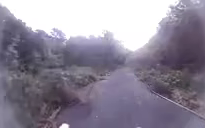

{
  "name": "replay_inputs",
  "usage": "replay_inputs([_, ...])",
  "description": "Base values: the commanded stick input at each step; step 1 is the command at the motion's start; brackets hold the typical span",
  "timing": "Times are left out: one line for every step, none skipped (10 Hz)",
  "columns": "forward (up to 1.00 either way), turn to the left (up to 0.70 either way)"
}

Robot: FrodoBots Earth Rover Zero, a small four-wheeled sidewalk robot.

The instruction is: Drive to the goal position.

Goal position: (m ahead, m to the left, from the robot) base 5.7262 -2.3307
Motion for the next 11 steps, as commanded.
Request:
replay_inputs([0.85, -0.14])
replay_inputs([0.85, -0.29])
replay_inputs([0.85, -0.20])
replay_inputs([0.85, -0.05])
replay_inputs([0.85, -0.02])
replay_inputs([0.85, 0.00])
replay_inputs([0.85, 0.00])
replay_inputs([0.85, -0.06])
replay_inputs([0.85, -0.14])
replay_inputs([0.85, -0.26])
replay_inputs([0.85, -0.32])
